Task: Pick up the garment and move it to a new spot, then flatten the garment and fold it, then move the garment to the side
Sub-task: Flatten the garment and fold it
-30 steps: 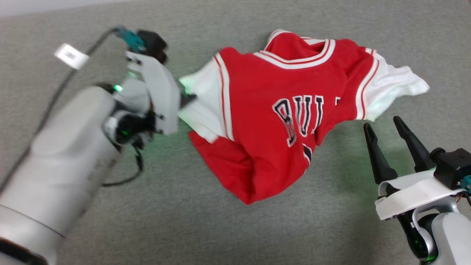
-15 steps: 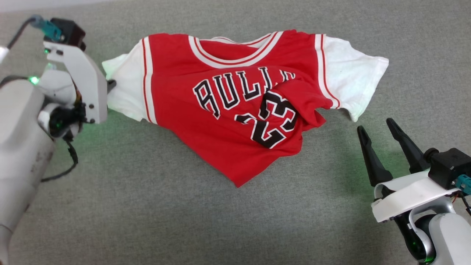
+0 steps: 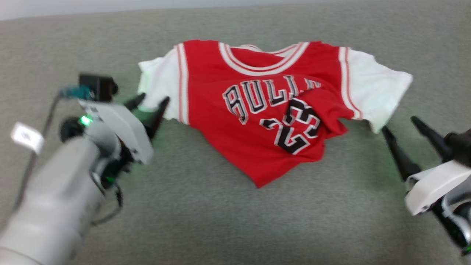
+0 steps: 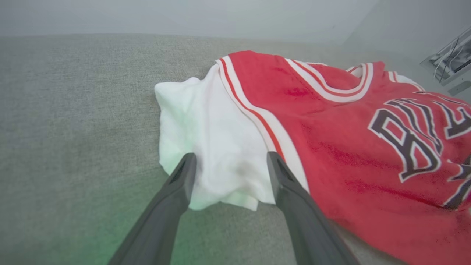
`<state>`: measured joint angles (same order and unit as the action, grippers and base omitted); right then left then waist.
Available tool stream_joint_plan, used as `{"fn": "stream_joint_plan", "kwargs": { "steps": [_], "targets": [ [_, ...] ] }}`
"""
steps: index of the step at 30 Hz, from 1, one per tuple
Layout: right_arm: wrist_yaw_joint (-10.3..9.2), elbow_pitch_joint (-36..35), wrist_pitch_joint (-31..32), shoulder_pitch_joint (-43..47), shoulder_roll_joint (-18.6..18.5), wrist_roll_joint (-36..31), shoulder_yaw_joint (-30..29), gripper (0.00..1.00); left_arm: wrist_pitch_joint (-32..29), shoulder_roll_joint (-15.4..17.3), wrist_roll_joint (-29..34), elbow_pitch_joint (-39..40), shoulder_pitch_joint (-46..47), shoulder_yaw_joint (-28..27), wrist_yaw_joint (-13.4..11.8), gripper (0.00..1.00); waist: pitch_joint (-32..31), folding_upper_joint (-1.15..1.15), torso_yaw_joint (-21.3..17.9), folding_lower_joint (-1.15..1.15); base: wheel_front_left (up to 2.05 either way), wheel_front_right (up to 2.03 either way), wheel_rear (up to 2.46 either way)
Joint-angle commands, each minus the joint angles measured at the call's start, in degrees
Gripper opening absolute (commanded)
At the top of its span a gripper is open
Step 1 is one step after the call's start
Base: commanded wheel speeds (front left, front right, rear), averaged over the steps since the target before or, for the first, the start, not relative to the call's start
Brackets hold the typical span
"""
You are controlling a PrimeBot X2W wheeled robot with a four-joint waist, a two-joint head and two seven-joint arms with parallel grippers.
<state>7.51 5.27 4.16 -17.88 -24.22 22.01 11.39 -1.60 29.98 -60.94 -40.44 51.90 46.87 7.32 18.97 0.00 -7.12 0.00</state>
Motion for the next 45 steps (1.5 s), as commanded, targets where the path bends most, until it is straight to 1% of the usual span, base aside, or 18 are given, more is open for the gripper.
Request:
{"fn": "stream_joint_plan", "kwargs": {
  "steps": [1, 5, 8, 13, 17, 20, 22, 26, 27, 30, 31, 32, 33, 36, 38, 40, 42, 45],
  "targets": [
    [-0.05, -0.22, 0.51, -1.07, -0.9, 0.88, -0.15, 1.0, 1.7, -0.51, -0.02, 0.69, -1.68, -0.32, 0.12, 1.0, -1.41, 0.0, 3.98, 0.0, 0.0, 0.0, 0.0],
    [-0.05, 0.52, 5.35, -4.44, -6.53, 5.21, -0.61, 1.0, 11.67, -2.79, 1.02, 4.73, -7.79, -1.06, -1.81, 1.0, -1.09, 0.0, 8.55, 0.0, 0.0, 0.0, 0.0],
    [-0.05, 2.28, 9.5, -8.0, -11.55, 8.78, -0.84, 1.0, 15.66, -3.88, 3.14, 7.71, -11.45, -1.53, -3.89, 1.0, -0.2, 0.0, 11.87, 0.0, 0.0, 0.0, 0.0],
    [-0.05, 7.23, 17.65, -15.42, -18.77, 15.0, 1.86, 1.0, 16.81, -5.45, 7.82, 14.42, -16.1, -5.38, -6.85, 1.0, 2.21, 0.0, 16.23, 0.0, 0.0, 0.0, 0.0],
    [-0.04, 11.18, 24.99, -21.51, -22.92, 18.24, 7.08, 1.0, 16.71, -6.67, 13.73, 20.51, -20.18, -10.25, -9.27, 1.0, 4.33, 0.0, 18.69, 0.0, 0.0, 0.0, 0.0],
    [-0.05, 14.12, 30.19, -25.39, -26.21, 18.39, 11.53, 1.0, 16.72, -7.84, 17.53, 24.42, -22.75, -12.66, -9.85, 1.0, 6.01, 0.0, 20.01, 0.0, 0.0, 0.0, 0.0],
    [-0.05, 15.51, 32.14, -27.91, -27.48, 18.47, 14.06, 1.0, 16.73, -8.19, 19.52, 26.19, -24.1, -13.53, -10.08, 1.0, 7.06, 0.0, 20.67, 0.0, 0.0, 0.0, 0.0],
    [-0.05, 19.0, 34.49, -31.75, -28.47, 19.75, 17.62, 1.0, 16.75, -9.08, 21.93, 28.5, -25.44, -14.77, -10.07, 1.0, 9.24, 0.0, 21.21, 0.0, 0.0, 0.0, 0.0],
    [-0.05, 20.63, 35.28, -33.49, -28.56, 20.23, 19.11, 1.0, 16.74, -9.43, 22.57, 29.3, -25.54, -15.43, -9.86, 1.0, 10.22, 0.0, 21.18, 0.0, 0.0, 0.0, 0.0],
    [-0.01, 21.71, 36.43, -34.22, -27.58, 22.38, 22.38, 1.0, 16.74, -9.35, 23.34, 29.81, -24.93, -15.99, -9.01, 1.0, 11.17, 0.0, 20.77, 0.0, 0.0, 0.0, 0.0],
    [0.01, 21.9, 36.53, -34.5, -27.22, 23.04, 23.37, 0.75, 16.74, -9.05, 23.73, 29.77, -24.24, -15.9, -8.62, 1.0, 11.36, 0.0, 20.59, 0.0, 0.0, 0.0, 0.0],
    [0.01, 21.71, 36.68, -34.42, -26.96, 23.72, 24.5, 0.45, 16.69, -8.69, 24.15, 29.65, -23.29, -15.85, -8.25, 1.0, 11.48, 0.0, 20.38, 0.0, 0.0, 0.0, 0.0],
    [0.02, 21.62, 36.54, -34.58, -26.75, 24.5, 25.53, 0.0, 16.27, -8.14, 24.51, 29.64, -22.26, -15.71, -7.84, 1.0, 11.55, 0.0, 20.1, 0.0, 0.0, 0.0, 0.0],
    [0.07, 21.64, 36.16, -35.28, -26.49, 26.32, 27.67, 0.0, 13.68, -6.03, 25.51, 30.11, -17.47, -15.46, -6.0, 1.0, 11.79, 0.0, 18.99, 0.0, 0.0, 0.0, 0.0],
    [0.07, 21.35, 35.51, -36.39, -26.74, 27.08, 28.8, 0.0, 10.73, -4.48, 25.8, 30.46, -13.08, -15.16, -4.2, 1.0, 12.08, 0.0, 18.03, 0.0, 0.0, 0.0, 0.0],
    [0.07, 20.95, 35.19, -37.64, -26.69, 27.7, 30.0, 0.0, 6.39, -2.82, 26.19, 30.56, -7.87, -14.05, -2.32, 1.0, 12.53, 0.0, 16.97, 0.0, 0.0, 0.0, 0.0],
    [0.08, 20.38, 34.89, -39.09, -26.69, 28.08, 31.41, 0.0, 1.35, -2.23, 24.1, 29.78, -2.3, -12.85, -0.88, 1.0, 13.3, 0.0, 15.84, 0.0, 0.0, 0.0, 0.0],
    [0.07, 19.84, 34.5, -41.5, -26.41, 28.61, 33.0, 0.0, -6.66, -1.86, 20.64, 26.68, 6.55, -9.67, 0.1, 1.0, 14.8, 0.0, 14.26, 0.0, 0.0, 0.0, 0.0]
  ]
}}
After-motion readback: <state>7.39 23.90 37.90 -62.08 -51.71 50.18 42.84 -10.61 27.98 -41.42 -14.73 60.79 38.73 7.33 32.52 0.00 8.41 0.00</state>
